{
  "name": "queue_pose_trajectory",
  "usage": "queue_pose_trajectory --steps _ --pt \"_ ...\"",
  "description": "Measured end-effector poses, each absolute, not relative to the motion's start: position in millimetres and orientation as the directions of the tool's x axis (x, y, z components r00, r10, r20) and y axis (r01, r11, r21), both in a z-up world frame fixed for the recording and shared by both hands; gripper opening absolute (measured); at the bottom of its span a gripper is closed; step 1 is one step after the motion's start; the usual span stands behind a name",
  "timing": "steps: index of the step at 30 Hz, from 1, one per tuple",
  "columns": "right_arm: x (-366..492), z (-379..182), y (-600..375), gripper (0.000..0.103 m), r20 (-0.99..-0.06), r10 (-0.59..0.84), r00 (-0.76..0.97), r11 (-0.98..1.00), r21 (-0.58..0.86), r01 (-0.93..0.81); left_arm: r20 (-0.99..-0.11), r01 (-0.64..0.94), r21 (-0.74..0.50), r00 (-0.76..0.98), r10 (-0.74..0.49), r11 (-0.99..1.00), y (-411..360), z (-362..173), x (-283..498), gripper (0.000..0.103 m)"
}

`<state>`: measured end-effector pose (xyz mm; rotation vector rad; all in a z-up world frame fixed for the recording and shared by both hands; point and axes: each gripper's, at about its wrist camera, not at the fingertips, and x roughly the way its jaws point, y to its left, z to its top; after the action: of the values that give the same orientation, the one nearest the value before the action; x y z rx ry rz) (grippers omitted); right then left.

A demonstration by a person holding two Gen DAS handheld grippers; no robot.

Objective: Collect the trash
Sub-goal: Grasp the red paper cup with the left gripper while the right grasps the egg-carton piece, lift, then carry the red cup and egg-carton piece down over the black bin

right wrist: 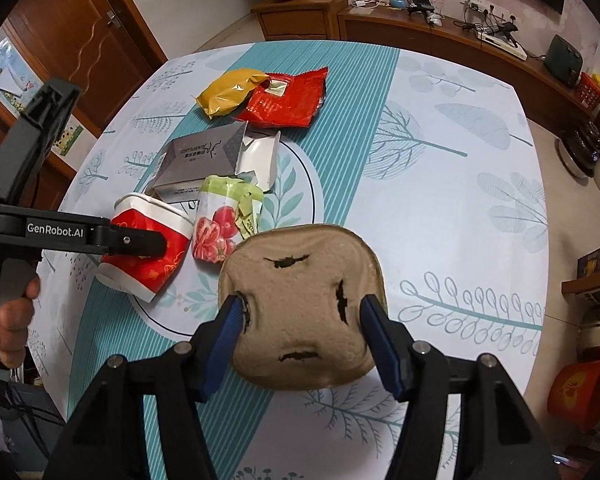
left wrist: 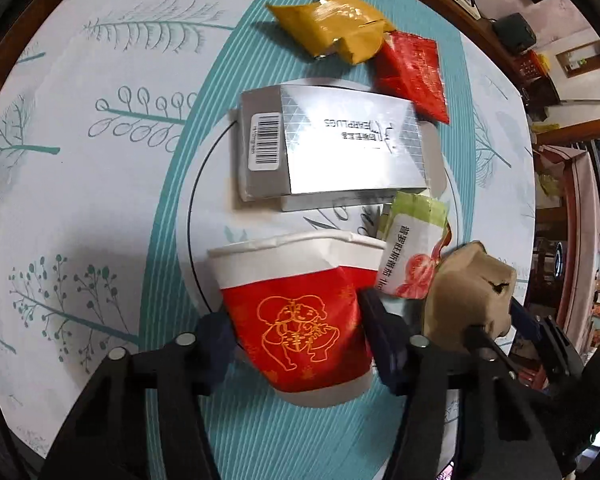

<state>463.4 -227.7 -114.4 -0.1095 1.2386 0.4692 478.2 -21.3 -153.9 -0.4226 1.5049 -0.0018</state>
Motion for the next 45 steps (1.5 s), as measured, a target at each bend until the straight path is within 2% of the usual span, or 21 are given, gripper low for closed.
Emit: queue_pose_trajectory --steps 5,15,28,45 --pt "458.8 -112.3 -231.3 0.059 -0.922 0.315 0.224 0.901 0.217 -0.376 -0.977 -0.178 -0.187 0.137 -0.164 0.966 -38.5 -137.8 466.5 0.054" --pt "416.8 -92.5 -237.5 0.059 -0.912 0.341 0.229 0.908 0.257 -0.33 -0.966 -0.107 -0.171 0.216 -0.145 0.979 -49.3 -97.8 398.9 0.054" --pt "322.7 -53.7 -224.0 0.059 -0.878 0.4 0.264 0.908 0.34 -0.246 -0.914 0.003 -0.143 0.384 -0.133 0.99 -3.9 -11.3 272.1 0.054" --pt "139.2 -24.9 -151.0 0.059 -0.842 0.382 0.38 0.923 0.368 -0.111 -0.863 0.184 -0.118 0.467 -0.193 0.976 75.1 23.2 86.4 0.054"
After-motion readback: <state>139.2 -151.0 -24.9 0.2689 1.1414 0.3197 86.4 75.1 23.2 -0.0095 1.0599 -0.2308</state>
